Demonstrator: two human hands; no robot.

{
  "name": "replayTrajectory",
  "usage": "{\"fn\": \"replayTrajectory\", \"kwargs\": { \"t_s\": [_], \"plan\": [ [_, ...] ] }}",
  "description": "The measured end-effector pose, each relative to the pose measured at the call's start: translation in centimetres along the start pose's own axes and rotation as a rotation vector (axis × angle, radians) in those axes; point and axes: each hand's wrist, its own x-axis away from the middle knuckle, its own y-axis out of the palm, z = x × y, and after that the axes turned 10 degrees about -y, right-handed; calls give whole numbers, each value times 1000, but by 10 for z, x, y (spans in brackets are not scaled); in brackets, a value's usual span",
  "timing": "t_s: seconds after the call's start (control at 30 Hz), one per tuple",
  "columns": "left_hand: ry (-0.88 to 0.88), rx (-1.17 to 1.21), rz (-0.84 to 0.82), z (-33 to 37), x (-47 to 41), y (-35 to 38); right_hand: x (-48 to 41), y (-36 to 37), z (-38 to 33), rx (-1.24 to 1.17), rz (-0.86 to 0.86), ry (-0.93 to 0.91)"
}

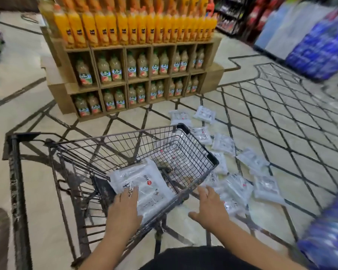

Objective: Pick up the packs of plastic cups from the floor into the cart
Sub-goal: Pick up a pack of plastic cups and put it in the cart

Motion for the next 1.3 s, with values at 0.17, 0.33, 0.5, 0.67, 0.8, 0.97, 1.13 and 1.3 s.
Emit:
{"fn": "replayTrajectory", "kwargs": {
  "t_s": [0.17, 0.33, 0.5, 0.67, 0.8, 0.97, 1.13, 1.3],
  "plan": [
    [86, 26, 24, 25, 0, 2, 22, 3, 19, 16, 6, 38],
    [157, 99, -15, 56, -4, 15, 44, 3, 60, 24, -28, 121],
    [291, 193, -96, 118, -7, 26, 71, 11, 116, -31, -5, 245],
    [369, 89, -196, 184, -9, 35, 78, 23, 166, -136, -16, 333],
    [357, 49, -204, 229, -20, 45, 59, 27, 215, -191, -41, 355],
    [232, 31, -198, 300, -46, 73, 2, 26, 307, -204, -113, 277],
    [-21, 110, -306, 422, -64, 130, -68, 6, 443, -42, -180, 53],
    [-146, 220, -442, 535, -73, 180, -119, -9, 564, -29, -283, 52]
  ]
}}
